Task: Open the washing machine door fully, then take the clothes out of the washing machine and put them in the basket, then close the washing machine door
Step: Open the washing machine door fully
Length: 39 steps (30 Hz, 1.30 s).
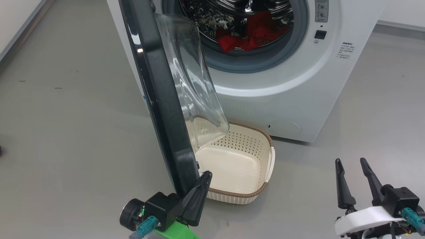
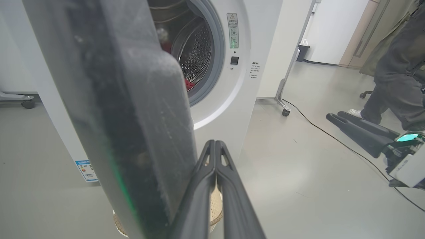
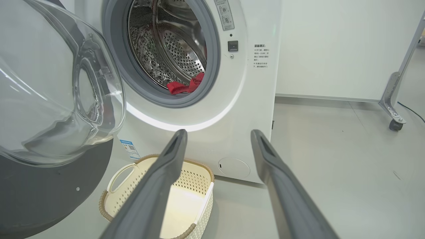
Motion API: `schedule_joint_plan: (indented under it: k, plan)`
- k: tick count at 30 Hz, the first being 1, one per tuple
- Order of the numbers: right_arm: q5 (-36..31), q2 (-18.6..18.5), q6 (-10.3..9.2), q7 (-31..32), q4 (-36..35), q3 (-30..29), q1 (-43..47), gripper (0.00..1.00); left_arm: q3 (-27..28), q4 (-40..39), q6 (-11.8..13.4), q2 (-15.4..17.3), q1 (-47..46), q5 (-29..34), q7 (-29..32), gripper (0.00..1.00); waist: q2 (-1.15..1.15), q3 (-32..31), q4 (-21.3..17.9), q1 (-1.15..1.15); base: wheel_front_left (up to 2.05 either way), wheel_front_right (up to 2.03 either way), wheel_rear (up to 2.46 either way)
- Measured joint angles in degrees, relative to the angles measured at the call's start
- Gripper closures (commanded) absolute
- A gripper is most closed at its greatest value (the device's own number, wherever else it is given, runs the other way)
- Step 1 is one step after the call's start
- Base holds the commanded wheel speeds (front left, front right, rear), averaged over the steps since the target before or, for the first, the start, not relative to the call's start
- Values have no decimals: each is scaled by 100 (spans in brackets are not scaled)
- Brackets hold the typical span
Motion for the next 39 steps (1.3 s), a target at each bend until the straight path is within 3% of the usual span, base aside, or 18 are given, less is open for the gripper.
schedule_joint_plan:
  k: [26,39]
  plan:
    - [-60,22,40,0,9,-243,2,0,219,57,246,-21,224,-1,-278,100,0,-24,894,0,0,0,0]
    - [-101,26,41,0,40,-214,1,0,702,159,294,-23,370,63,-387,100,0,-67,1008,0,0,0,0]
